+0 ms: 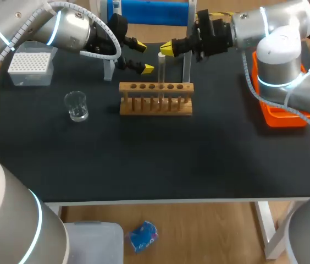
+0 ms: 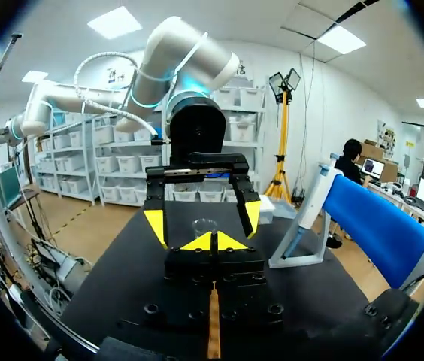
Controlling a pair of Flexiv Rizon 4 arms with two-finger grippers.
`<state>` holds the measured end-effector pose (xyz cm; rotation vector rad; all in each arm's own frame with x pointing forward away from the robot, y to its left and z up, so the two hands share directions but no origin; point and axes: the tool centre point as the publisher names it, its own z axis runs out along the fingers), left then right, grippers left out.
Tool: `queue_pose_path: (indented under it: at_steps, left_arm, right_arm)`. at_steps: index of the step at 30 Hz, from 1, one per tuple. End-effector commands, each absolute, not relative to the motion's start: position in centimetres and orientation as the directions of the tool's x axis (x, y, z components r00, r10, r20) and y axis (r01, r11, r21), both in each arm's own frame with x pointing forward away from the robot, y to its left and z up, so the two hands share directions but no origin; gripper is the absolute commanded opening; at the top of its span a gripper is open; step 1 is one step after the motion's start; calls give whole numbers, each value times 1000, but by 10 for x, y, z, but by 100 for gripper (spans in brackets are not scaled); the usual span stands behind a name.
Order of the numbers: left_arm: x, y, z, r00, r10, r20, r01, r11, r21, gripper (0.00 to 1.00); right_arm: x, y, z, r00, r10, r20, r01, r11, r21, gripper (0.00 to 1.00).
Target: Invert the test tube, pick up the pipette, mount the tip to pipette, aspirate from beaker and dispense into the tube, eject the tip, return the pipette, and cap with the stopper.
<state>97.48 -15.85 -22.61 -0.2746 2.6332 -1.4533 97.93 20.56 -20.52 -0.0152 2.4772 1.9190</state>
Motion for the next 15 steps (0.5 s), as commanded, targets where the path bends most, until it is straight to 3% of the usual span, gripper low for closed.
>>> queue_pose_path:
  at_steps: [1,15]
  left_arm:
    - [980,-157,-227,-994,-15,106,-98,520,-849,100]
    - [980,-157,-227,-994,-15,106,-98,520,-849,100]
  right_arm:
    - [984,208,-209,-1000,-18,-1,-5,215,977,0]
    - [992,212,-215,-999,-41,21,15,138,990,0]
